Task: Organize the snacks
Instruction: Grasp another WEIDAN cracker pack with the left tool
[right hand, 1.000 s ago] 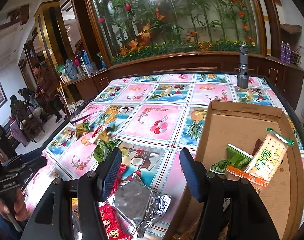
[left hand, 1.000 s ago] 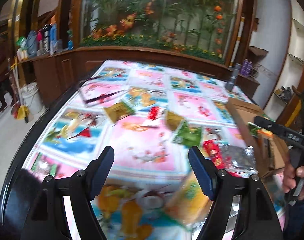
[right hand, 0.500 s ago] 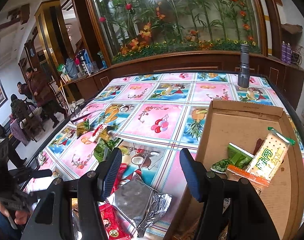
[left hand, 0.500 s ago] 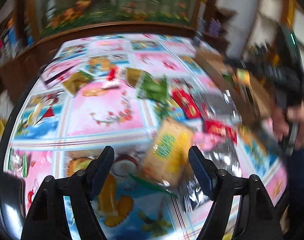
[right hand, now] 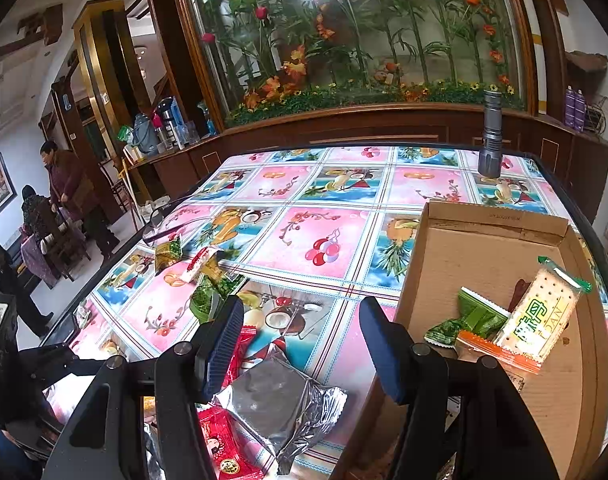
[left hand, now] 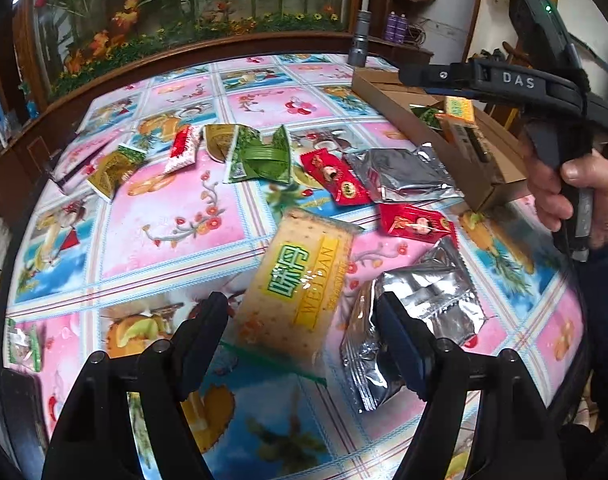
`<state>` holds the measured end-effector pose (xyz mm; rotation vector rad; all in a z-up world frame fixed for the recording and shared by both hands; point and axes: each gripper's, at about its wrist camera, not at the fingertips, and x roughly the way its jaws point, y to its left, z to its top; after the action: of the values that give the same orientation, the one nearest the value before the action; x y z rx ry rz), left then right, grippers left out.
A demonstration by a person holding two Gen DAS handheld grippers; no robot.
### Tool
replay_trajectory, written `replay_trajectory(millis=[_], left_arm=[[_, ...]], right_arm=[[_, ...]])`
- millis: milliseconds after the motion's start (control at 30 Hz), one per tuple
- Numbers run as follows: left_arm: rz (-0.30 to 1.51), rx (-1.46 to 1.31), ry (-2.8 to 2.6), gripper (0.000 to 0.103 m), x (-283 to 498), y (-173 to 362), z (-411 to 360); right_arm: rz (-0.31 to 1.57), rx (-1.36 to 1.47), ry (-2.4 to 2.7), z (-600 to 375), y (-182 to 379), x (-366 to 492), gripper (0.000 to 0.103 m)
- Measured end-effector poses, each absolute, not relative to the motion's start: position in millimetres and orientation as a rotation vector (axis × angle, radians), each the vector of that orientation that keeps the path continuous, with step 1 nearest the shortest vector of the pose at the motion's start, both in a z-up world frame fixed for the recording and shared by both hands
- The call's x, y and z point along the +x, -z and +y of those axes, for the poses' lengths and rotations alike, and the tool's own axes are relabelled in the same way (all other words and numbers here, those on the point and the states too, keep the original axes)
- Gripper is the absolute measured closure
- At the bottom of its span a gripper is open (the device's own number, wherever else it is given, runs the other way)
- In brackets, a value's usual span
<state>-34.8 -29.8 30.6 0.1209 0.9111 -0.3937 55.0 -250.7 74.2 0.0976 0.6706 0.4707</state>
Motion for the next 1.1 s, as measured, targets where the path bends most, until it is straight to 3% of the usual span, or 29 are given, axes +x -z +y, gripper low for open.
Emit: replay_trajectory(millis=[833, 933, 1000, 1100], left_arm=[[0.970, 0.009, 0.275, 0.027, 12, -16, -8], [0.954, 0.063, 0.184, 0.035, 15, -13, -5], [0.950, 0.067, 0.147, 0.035, 17, -13, -1], [0.947, 0.052, 0.098, 0.036, 20, -13, 6]], right_arm=[[0.691, -0.003, -0.730, -210, -69, 33, 0.037], [0.705, -0.050, -0.829, -195, -66, 22, 0.035], [0.726, -0.092, -0.903, -185, -61, 14, 0.030], [0.744, -0.177, -0.941, -167, -53, 3, 0.030]])
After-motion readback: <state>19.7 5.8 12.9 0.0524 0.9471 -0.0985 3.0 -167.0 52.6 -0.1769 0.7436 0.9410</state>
